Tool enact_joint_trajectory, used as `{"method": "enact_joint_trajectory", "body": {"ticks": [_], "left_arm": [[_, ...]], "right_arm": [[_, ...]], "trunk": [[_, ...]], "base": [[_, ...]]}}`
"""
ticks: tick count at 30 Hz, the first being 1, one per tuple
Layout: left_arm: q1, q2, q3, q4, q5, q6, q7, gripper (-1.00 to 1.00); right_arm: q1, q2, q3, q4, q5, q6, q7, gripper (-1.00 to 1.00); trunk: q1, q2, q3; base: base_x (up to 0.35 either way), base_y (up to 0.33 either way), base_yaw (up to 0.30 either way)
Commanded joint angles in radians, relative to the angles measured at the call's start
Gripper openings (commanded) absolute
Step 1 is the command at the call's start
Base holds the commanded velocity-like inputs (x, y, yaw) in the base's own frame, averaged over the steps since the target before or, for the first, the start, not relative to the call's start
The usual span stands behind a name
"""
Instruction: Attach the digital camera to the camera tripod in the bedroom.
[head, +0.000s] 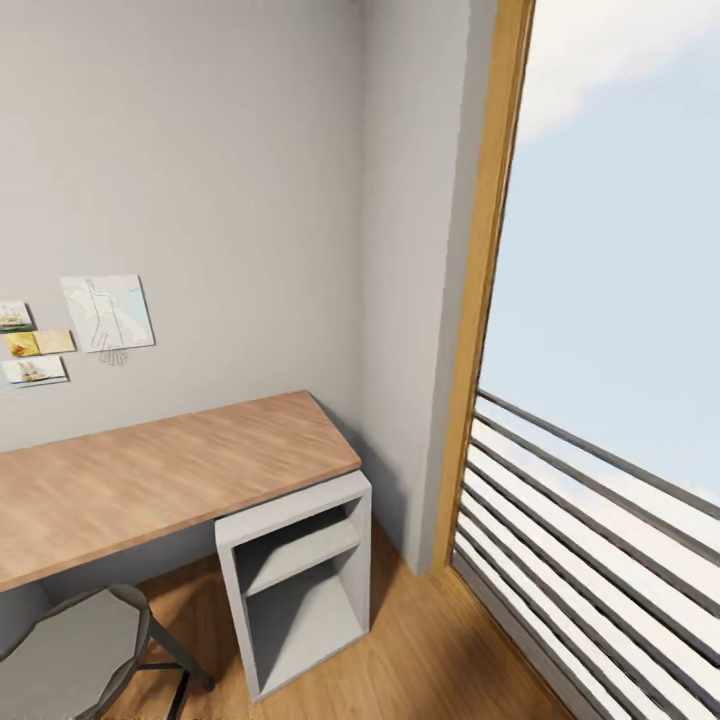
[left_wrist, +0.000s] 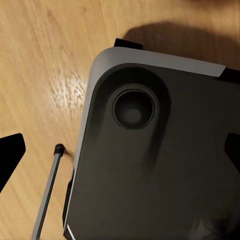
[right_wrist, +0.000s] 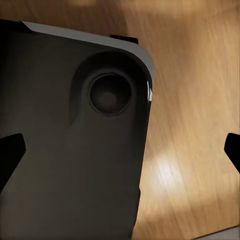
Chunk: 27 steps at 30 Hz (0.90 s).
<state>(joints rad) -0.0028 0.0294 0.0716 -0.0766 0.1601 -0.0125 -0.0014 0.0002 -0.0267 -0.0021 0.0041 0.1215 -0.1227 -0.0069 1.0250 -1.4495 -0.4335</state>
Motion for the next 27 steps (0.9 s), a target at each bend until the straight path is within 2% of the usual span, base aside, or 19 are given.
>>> {"method": "enact_joint_trajectory", "body": {"ticks": [1,12,27], "left_arm": [[0.000,0.000,0.007,0.000,0.003,-0.001,0.000,1.00],[0.000,-0.010,0.012,-0.001,0.007,-0.001,0.000,1.00],[0.000,-0.011,0.010,-0.002,0.005,-0.001,0.000,1.00]], "right_arm": [[0.000,0.000,-0.001,0.000,0.009,-0.003,-0.001,1.00],[0.000,-0.001,0.009,0.000,0.017,-0.001,0.000,1.00],[0.000,-0.005,0.010,0.000,0.017,0.000,0.001,1.00]], "trunk": [[0.000,0.000,-0.001],[0.000,0.000,-0.001],[0.000,0.000,-0.001]], "base": [[0.000,0.000,0.044],[0.000,0.000,0.009],[0.000,0.000,0.000]]}}
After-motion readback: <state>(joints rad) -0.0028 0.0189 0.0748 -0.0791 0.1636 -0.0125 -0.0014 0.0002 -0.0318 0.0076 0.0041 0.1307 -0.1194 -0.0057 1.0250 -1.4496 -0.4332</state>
